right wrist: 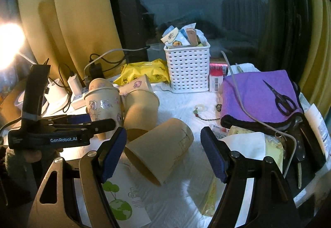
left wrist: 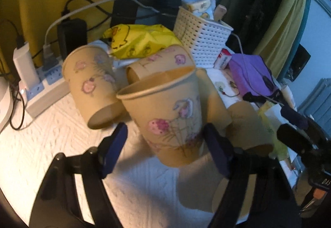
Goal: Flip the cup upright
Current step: 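Close the left gripper on the tan flower-print cup and lift it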
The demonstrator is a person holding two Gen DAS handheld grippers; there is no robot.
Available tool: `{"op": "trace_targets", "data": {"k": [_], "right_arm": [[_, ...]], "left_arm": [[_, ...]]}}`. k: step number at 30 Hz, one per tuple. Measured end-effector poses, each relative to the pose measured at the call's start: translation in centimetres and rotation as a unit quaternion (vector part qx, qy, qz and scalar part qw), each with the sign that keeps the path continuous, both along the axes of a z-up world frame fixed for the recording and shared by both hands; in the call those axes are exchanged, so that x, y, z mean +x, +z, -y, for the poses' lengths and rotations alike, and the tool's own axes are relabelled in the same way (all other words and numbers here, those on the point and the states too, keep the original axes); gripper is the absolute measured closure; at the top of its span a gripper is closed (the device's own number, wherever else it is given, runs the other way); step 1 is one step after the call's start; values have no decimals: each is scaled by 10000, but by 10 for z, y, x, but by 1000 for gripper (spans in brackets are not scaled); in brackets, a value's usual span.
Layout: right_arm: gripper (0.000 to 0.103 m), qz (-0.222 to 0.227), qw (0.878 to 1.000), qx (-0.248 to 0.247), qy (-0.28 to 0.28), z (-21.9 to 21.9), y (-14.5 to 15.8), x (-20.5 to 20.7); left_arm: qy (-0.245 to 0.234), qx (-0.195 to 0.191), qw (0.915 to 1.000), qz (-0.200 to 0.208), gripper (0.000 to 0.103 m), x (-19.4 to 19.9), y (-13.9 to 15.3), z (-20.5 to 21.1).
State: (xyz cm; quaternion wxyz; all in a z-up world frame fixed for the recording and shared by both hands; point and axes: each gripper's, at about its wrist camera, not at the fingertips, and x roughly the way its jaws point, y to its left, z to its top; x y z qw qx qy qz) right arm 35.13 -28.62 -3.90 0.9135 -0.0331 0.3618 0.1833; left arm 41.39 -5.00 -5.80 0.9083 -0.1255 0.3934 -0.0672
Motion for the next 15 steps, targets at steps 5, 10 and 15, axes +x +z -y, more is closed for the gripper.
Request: {"op": "trace_targets", "data": {"k": [5,10,15], "right_arm": [[27,-17,10000,-24,-49,1,1,0],[27,-3,9999,-14,-106,3,4,-5],[27,23,9999,18,-110,2,11,-15]], "left_arm": [[-68,-51,10000,-1,40,1,1,4],[-119,7,9999,94,41,-10,8,5],[-187,93,9995,229,41,-30,19,5]]}}
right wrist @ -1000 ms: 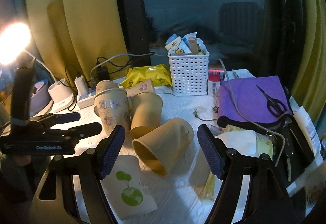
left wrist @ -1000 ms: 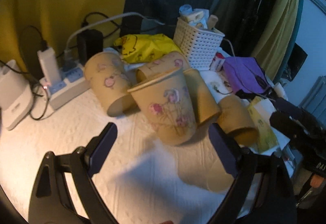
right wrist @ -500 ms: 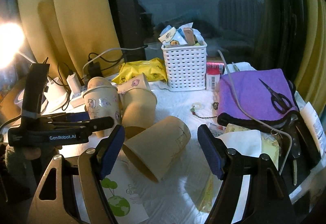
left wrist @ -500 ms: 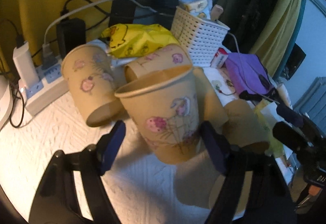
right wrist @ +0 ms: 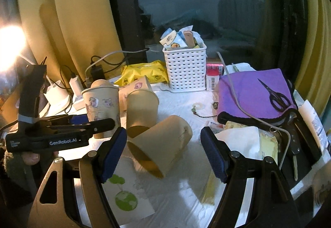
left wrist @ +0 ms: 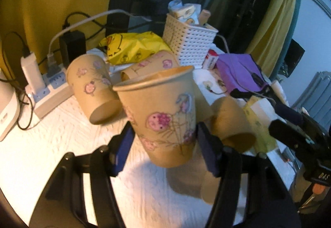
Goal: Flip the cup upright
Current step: 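Close the left gripper on the tan flower-print cup and lift it, then carry the cup toward the right gripper while the right gripper closes on it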
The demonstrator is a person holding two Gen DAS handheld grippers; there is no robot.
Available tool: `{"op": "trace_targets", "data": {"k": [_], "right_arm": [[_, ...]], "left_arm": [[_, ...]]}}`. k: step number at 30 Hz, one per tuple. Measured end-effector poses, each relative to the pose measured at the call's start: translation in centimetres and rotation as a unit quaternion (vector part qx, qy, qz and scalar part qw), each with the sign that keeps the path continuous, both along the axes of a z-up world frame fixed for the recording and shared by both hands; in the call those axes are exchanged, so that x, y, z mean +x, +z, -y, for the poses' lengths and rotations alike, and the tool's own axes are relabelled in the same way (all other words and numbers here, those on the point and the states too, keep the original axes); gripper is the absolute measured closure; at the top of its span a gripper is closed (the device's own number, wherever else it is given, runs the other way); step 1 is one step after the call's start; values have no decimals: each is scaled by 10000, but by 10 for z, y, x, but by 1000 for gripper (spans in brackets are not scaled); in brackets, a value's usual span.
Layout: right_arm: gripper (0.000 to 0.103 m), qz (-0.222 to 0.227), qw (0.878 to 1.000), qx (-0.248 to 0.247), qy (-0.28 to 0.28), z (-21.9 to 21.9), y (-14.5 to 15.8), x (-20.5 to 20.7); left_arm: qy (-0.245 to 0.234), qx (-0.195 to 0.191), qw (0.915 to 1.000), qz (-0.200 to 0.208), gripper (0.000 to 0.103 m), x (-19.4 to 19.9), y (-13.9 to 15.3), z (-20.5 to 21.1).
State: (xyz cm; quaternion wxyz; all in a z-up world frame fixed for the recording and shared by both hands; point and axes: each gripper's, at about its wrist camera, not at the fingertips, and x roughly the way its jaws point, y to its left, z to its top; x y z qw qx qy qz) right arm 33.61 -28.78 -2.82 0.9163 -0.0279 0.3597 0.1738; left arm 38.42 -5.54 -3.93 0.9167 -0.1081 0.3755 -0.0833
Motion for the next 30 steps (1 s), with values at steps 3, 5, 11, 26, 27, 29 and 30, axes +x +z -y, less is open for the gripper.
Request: {"op": "trace_targets", "data": {"k": [3,5,11,26,27,29,30], "right_arm": [[27,39,10000,20,14,-2,6,-10],[27,66,10000,39,20,-4,10,-16],[27,159,9998,89,77,-10,24,-45],[27,15,9989,110,463,-40,36,-130],[27,21,9987,72,497,-43,36,-136],[27,33,9984,25,572,-49,37,-146],[27,19,9981,29,610,-52,38,-150]], "left_arm": [[-55,81,9999,133,41,-18,9,0],[-107,150,9995,245,41,-33,16,1],[-176,271,9986,425,41,-76,29,-1],[-396,378,9971,533,41,-188,25,-1],[-416,342,9972,516,41,-194,23,-1],[-454,327,9971,516,41,-206,21,-1],[-473,334,9970,523,41,-213,20,1]]}}
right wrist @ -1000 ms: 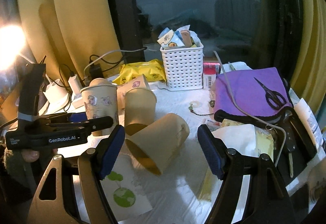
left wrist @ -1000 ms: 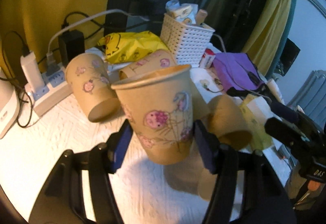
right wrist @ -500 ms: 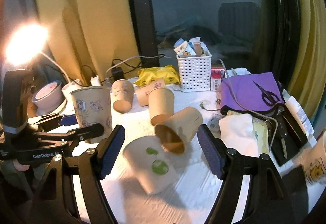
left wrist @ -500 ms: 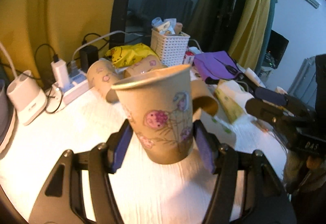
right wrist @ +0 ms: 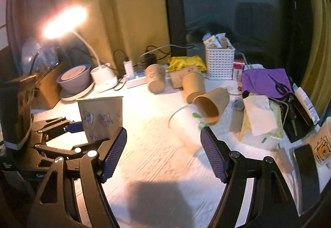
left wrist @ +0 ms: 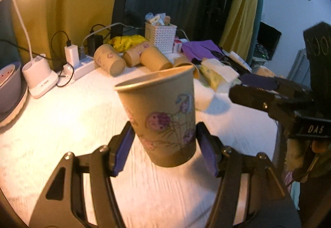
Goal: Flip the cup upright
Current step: 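Carry the cup toward the right gripper while the right gripper closes on it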
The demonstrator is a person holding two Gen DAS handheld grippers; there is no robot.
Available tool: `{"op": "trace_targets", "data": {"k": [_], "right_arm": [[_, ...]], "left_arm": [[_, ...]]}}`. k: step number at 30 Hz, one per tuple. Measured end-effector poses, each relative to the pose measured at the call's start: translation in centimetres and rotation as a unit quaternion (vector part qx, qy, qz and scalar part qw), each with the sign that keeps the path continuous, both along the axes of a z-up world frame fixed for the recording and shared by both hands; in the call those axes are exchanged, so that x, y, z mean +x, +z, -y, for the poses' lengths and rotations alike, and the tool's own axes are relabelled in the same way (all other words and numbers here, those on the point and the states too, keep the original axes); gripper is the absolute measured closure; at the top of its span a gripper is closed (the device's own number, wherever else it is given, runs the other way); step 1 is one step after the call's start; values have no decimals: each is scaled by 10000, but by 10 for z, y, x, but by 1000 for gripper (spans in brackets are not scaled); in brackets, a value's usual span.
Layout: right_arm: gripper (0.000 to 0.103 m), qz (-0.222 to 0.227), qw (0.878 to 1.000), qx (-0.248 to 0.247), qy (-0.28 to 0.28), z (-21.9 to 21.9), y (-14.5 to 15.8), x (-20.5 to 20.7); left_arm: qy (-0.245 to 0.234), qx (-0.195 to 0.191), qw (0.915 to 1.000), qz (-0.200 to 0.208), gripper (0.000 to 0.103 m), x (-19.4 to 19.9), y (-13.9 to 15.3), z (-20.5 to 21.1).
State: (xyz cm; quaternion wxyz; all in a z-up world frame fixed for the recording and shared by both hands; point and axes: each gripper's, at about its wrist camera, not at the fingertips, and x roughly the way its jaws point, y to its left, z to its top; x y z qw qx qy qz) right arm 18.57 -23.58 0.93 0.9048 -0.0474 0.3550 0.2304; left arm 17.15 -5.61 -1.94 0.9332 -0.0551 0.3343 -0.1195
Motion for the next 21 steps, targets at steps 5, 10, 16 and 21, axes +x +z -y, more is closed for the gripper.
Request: {"op": "trace_targets", "data": {"k": [5,10,16,21], "right_arm": [[27,-150,9990,112,409,-16,1,-29],[27,-229,9971,207,700,-29,1,-57],[27,-343,9942,267,985,-46,-5,-92],[27,-433,9907,293,1253,-59,-9,-117]], "left_arm": [[-47,70,9999,108,41,-35,-5,7],[-57,46,9997,224,41,-65,-9,7],[-162,128,9991,357,41,-95,-16,10],[-333,159,9974,615,41,-125,-20,14]]}}
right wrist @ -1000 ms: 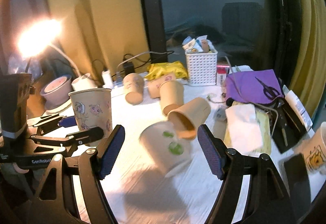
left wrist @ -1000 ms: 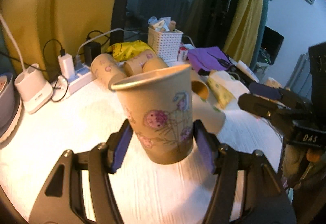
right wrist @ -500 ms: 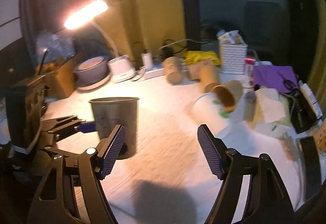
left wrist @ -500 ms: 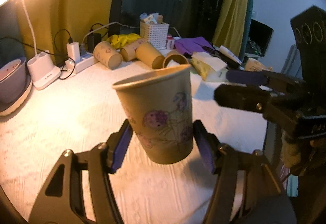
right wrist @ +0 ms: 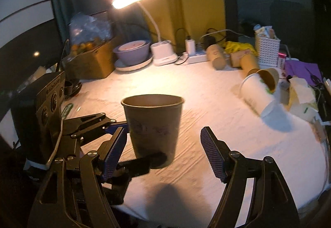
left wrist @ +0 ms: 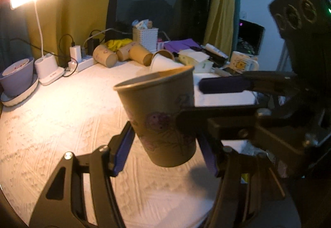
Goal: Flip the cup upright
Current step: 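Carry the cup toward the right gripper while the right gripper closes on it, then open the left gripper and withdraw it while the right gripper holds the cup upright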
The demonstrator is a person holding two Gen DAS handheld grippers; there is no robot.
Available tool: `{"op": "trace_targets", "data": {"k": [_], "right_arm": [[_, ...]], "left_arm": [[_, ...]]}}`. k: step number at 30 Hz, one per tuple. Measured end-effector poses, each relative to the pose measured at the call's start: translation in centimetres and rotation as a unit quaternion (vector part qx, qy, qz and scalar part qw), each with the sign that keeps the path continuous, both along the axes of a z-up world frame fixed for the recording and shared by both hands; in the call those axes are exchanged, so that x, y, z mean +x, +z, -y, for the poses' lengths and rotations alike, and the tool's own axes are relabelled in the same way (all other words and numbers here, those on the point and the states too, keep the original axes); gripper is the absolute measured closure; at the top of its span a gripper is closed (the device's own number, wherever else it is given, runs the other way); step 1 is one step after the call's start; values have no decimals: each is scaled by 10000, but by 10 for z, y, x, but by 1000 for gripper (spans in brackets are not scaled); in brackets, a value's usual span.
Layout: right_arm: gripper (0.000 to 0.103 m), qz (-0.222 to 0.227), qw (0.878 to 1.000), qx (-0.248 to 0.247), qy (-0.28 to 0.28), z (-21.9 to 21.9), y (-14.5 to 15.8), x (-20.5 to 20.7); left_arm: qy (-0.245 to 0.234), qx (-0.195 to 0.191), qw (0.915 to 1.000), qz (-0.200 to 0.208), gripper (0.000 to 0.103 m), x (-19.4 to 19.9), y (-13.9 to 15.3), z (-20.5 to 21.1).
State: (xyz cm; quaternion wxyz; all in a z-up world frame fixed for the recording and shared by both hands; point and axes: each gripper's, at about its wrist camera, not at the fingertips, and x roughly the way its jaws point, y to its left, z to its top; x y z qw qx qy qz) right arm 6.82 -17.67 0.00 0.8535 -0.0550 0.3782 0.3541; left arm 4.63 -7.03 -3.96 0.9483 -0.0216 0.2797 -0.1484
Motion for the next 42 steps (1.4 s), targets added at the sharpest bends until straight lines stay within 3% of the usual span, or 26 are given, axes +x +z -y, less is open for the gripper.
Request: {"op": "trace_targets", "data": {"k": [7,20,27,33,37,42], "right_arm": [[27,-39,9998,-115,168,-13,-6,-15],[27,-379,9990,37,227,-13,-17,-7],[33,-379,9990,-36,252,-16,-17,-8],[35,-333,9990,-84,292,-20,-18,-8],[35,-251,9992,-185,236,-22,-19,-7],[35,-53,9996,-260,39,-22,-17,0]], "left_arm": [[-206,130,9993,288,41,-19,-3,6],[-438,280,9979,387,41,-25,-8,15],[-416,287,9979,402,41,-26,-9,14],[-310,190,9989,289,38,-24,-10,10],[-289,77,9994,175,26,-23,-13,5],[-235,40,9997,47,25,-26,-17,-1]]}}
